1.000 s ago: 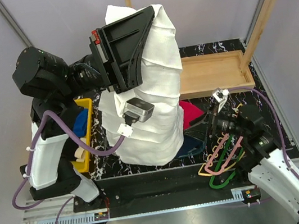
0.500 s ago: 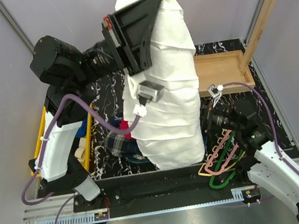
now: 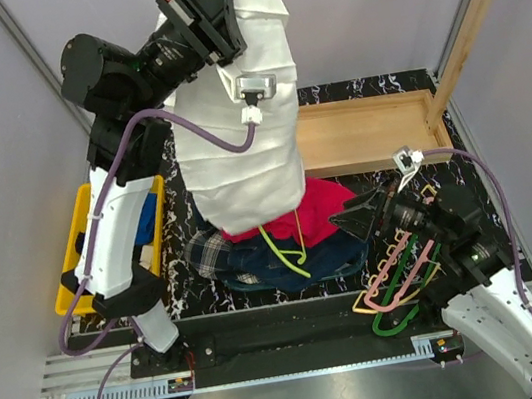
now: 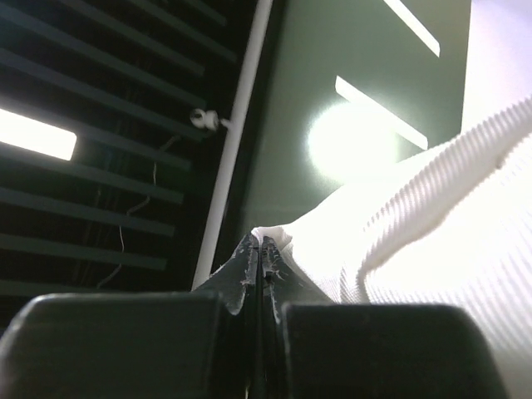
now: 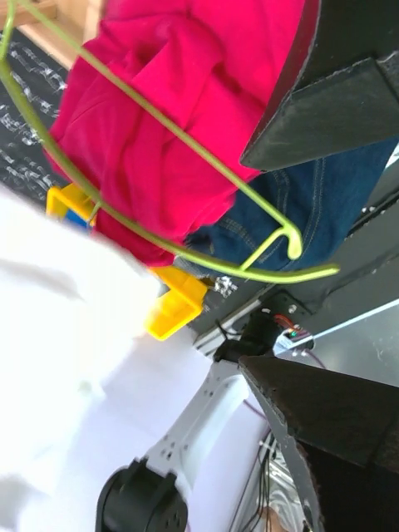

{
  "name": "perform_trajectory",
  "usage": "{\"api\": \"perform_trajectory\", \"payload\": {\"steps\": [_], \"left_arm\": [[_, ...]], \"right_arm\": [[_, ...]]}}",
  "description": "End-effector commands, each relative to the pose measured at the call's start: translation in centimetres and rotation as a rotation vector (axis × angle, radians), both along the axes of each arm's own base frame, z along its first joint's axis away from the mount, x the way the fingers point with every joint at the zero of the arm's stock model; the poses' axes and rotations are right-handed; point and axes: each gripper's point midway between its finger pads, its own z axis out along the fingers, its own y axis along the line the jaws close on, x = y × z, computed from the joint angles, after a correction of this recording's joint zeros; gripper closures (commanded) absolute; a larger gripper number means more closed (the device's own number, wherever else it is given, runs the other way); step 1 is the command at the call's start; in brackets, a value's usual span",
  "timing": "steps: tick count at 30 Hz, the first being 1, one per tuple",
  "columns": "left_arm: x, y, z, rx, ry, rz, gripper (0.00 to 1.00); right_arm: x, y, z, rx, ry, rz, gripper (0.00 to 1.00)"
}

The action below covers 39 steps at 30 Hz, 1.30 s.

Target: Remove the skirt from the hanger

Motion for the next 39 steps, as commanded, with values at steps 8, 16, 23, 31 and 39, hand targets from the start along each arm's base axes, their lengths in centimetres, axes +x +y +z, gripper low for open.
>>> {"api": "perform_trajectory", "payload": {"steps": [8, 16, 23, 31, 39], "left_arm": [[-5.0, 18.6, 6.3, -0.339, -0.230, 0.725, 1.00], [-6.2, 29.4, 5.7, -0.707, 0.005, 0.949, 1.00], [-7.2, 32.7, 1.7, -0.823, 0.131, 0.926, 1.00], [-4.9, 32.2, -2.6, -0.834, 0.203, 0.887, 1.00], [-4.7, 31.7, -2.3, -0.822, 0.201, 0.832, 1.00]], "right_arm": [[2.0, 3.1, 1.9, -0.058, 0.083, 0.143, 0.00], [4.7, 7.8, 4.7, -0.235, -0.021, 0.197, 0.00], [3.6, 12.6, 2.8, -0.359, 0.014, 0.284, 0.00], [5.4, 14.6, -2.8, -0.475, 0.096, 0.289, 0.02], [5.3, 15.6, -4.9, -0.482, 0.156, 0.303, 0.11]]}}
